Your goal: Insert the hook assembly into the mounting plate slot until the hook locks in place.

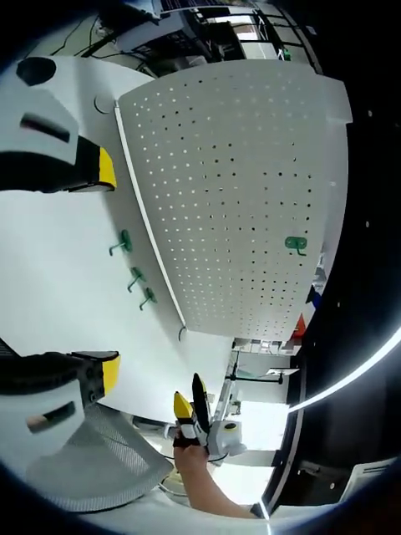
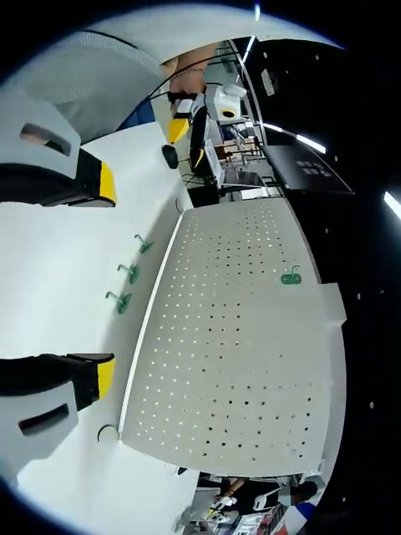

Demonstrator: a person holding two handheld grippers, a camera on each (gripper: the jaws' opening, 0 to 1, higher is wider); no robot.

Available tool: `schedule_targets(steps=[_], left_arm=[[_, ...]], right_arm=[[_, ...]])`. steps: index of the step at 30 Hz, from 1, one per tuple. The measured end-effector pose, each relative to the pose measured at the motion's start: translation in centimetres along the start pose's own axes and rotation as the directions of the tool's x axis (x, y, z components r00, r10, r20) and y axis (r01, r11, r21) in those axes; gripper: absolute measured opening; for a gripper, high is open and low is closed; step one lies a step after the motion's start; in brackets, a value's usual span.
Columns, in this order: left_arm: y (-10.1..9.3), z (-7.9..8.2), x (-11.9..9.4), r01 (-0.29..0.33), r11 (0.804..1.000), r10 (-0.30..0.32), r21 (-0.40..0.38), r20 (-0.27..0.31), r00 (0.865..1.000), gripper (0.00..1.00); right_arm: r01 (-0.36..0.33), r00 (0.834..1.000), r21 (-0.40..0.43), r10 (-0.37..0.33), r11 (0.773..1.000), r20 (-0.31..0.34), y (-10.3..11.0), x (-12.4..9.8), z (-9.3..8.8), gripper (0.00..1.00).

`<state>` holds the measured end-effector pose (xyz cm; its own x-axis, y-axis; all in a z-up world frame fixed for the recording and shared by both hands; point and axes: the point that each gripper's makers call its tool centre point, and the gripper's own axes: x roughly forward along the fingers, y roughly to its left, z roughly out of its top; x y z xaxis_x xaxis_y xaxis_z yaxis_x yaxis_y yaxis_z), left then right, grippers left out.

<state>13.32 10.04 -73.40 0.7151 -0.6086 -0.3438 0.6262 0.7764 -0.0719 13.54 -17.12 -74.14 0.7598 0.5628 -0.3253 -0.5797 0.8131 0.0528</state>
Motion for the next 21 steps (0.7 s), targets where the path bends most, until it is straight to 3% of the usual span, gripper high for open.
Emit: schedule_targets(steps=[11, 21], left_arm=[[0.0, -0.1, 0.3, 0.007, 1.000, -0.007, -0.006, -0.007, 1.000, 0.80], [0.5, 0.6, 1.8, 0.042, 0.998, -0.041, 0.042, -0.037, 0.998, 0.79]], right_arm=[[0.008, 1.000, 0.011, -0.007, 1.000, -0.010, -0.3, -0.1, -0.4, 0.69], [0.009, 1.000, 0.004, -0.009, 1.000, -0.007, -0.4, 0.0, 0.0, 0.69]])
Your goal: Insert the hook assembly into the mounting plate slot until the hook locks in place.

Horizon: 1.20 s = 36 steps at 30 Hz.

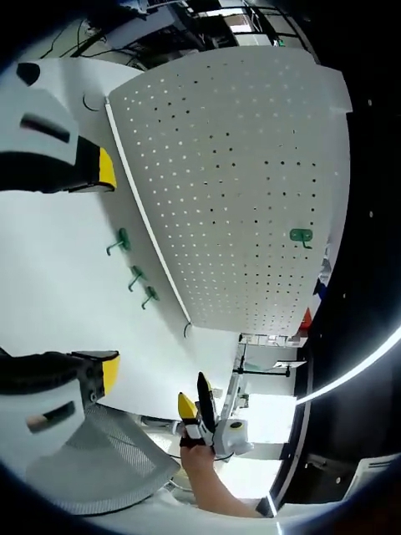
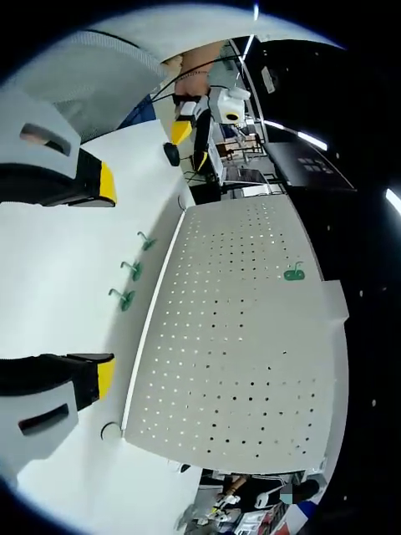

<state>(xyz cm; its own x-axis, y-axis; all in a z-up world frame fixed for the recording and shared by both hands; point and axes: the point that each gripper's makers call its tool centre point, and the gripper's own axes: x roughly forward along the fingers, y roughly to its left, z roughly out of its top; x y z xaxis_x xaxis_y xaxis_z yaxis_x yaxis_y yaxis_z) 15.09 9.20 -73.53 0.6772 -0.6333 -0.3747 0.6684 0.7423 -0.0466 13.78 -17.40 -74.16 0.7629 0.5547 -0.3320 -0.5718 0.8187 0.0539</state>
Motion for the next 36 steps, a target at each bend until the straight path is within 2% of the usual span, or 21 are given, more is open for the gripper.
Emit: schedule_targets(steps=[11, 19, 31, 36], left_arm=[[0.8, -0.2, 2.1, 0.071, 0.997, -0.069, 0.037, -0.049, 0.996, 0.80], [0.5, -1.4, 2.8, 0.146, 0.982, -0.132, 0.120, -0.118, 0.984, 0.80], [0.9, -1.7, 3.9, 0.194, 0.969, -0.169, 0.151, -0.161, 0.972, 0.80], [0.9, -1.6, 4.6, 0.232, 0.957, -0.199, 0.174, -0.189, 0.962, 0.80]], right_arm=[[-0.003, 1.000, 0.002, 0.003, 1.000, -0.004, 0.3, 0.1, -0.2, 0.69], [0.011, 1.000, 0.004, -0.011, 1.000, -0.008, 0.1, -0.3, -0.4, 0.69], [0.023, 1.000, 0.009, -0.022, 1.000, -0.017, 0.1, -0.8, -0.8, 0.69], [0.022, 1.000, 0.011, -0.022, 1.000, -0.019, 0.0, -0.9, -1.0, 0.69]])
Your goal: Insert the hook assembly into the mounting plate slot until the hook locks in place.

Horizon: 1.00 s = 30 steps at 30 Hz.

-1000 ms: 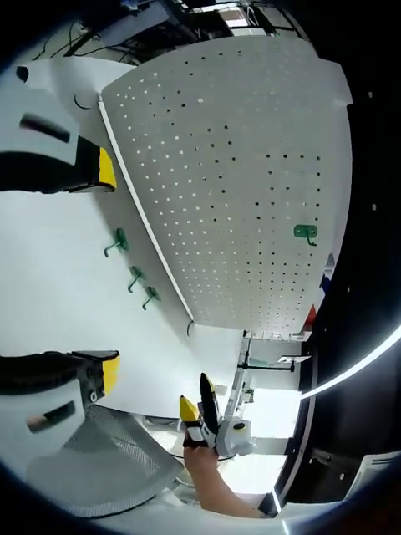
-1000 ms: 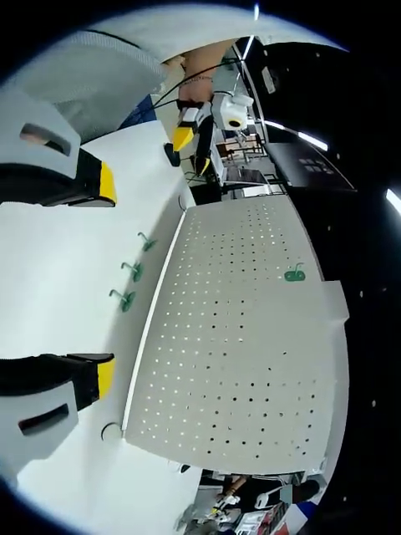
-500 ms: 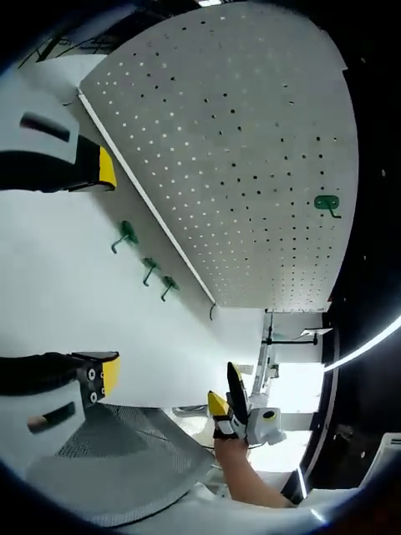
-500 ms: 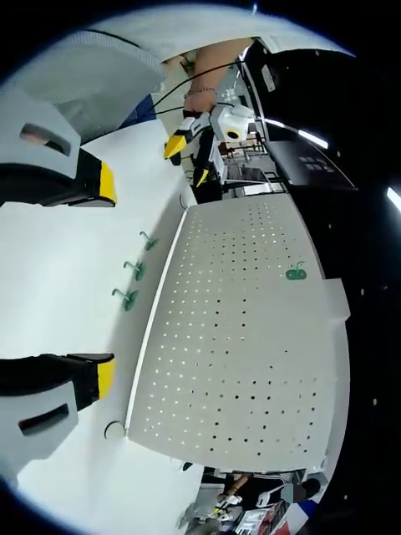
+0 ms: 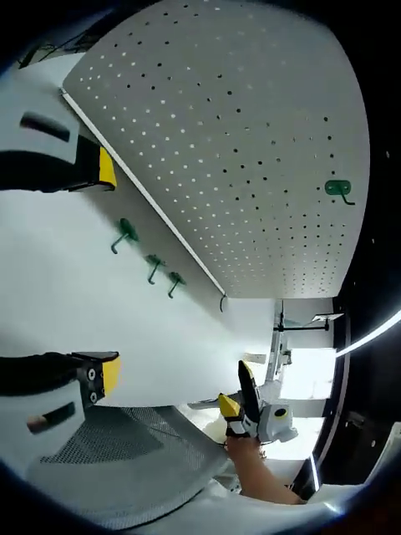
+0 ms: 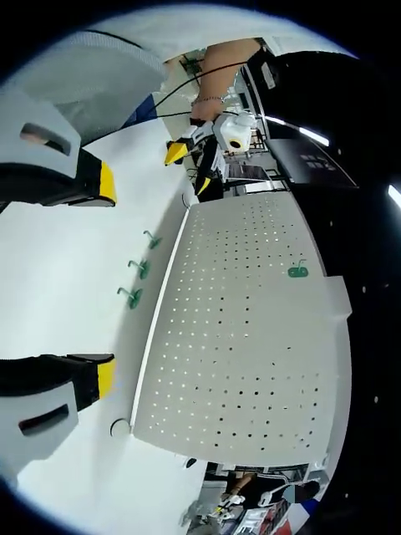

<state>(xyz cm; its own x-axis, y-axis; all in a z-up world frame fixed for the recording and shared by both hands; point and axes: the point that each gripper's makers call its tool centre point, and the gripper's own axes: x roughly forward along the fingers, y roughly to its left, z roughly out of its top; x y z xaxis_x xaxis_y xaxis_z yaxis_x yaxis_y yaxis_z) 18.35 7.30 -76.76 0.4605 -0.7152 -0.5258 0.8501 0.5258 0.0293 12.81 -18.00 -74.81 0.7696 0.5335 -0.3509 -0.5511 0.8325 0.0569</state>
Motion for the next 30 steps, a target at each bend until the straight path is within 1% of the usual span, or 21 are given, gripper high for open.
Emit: schedule_targets(steps=[4, 7, 9, 23, 30], left_arm=[[-0.1, -0.2, 0.4, 0.030, 0.999, -0.030, 0.021, -0.027, 0.999, 0.81], [-0.1, -0.8, 0.7, 0.055, 0.997, -0.052, 0.048, -0.063, 0.997, 0.82], [0.0, -0.9, 0.9, 0.068, 0.996, -0.064, 0.055, -0.076, 0.995, 0.83], [0.9, -0.5, 2.3, 0.135, 0.984, -0.117, 0.116, -0.144, 0.983, 0.83], [1.1, -0.6, 3.3, 0.179, 0.972, -0.149, 0.150, -0.188, 0.971, 0.83]], right_arm=[[-0.002, 1.000, -0.001, 0.002, 1.000, -0.001, 0.1, 0.0, 0.0, 0.69], [0.000, 1.000, -0.004, 0.000, 1.000, 0.000, 0.1, -0.1, 0.0, 0.69], [0.001, 1.000, -0.004, -0.001, 1.000, -0.001, 0.1, -0.2, 0.0, 0.69], [0.009, 1.000, 0.007, -0.009, 1.000, -0.015, -0.3, -0.6, -0.6, 0.70], [0.006, 1.000, 0.012, -0.006, 1.000, -0.022, -0.1, -0.7, -0.8, 0.70]])
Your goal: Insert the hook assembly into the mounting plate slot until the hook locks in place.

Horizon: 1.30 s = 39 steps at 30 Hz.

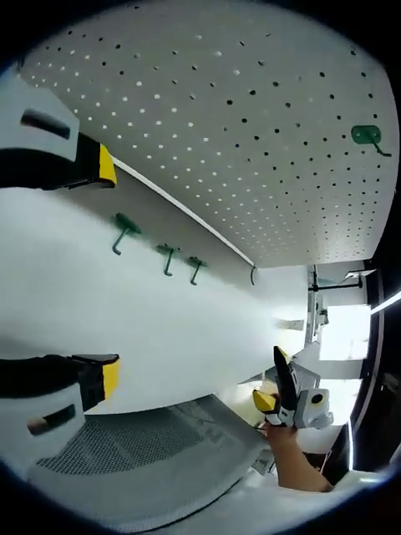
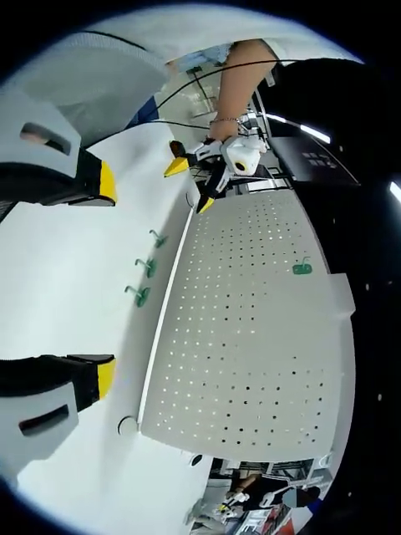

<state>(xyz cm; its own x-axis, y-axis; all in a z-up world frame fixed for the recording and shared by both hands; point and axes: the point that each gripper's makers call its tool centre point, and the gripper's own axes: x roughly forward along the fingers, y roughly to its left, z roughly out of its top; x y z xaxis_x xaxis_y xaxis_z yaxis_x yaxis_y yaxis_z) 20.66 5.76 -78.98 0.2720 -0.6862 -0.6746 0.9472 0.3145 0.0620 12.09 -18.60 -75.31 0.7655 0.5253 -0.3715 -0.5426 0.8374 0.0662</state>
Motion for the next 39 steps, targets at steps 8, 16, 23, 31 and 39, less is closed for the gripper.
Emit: schedule_targets(steps=[8, 16, 23, 31, 39], left_arm=[[0.8, 0.3, 0.8, 0.033, 0.999, -0.031, 0.043, -0.035, 0.999, 0.83], [1.4, 0.5, 1.9, 0.068, 0.993, -0.061, 0.095, -0.078, 0.995, 0.83], [1.6, 0.2, 2.7, 0.106, 0.985, -0.090, 0.134, -0.119, 0.989, 0.82], [2.1, 0.0, 3.6, 0.152, 0.972, -0.121, 0.177, -0.173, 0.977, 0.82], [2.7, -0.6, 4.5, 0.190, 0.957, -0.138, 0.218, -0.231, 0.963, 0.81]], right_arm=[[-0.005, 1.000, 0.009, 0.005, 1.000, -0.010, 0.1, 0.0, -0.3, 0.70], [-0.007, 1.000, 0.017, 0.008, 1.000, -0.020, 0.2, -0.1, -0.6, 0.70], [-0.010, 1.000, 0.020, 0.010, 1.000, -0.024, 0.3, 0.0, -0.7, 0.70], [-0.016, 0.999, 0.020, 0.017, 1.000, -0.033, 0.4, 0.1, -0.9, 0.70], [-0.025, 0.998, 0.012, 0.026, 1.000, -0.050, 0.5, 0.1, -1.2, 0.70]])
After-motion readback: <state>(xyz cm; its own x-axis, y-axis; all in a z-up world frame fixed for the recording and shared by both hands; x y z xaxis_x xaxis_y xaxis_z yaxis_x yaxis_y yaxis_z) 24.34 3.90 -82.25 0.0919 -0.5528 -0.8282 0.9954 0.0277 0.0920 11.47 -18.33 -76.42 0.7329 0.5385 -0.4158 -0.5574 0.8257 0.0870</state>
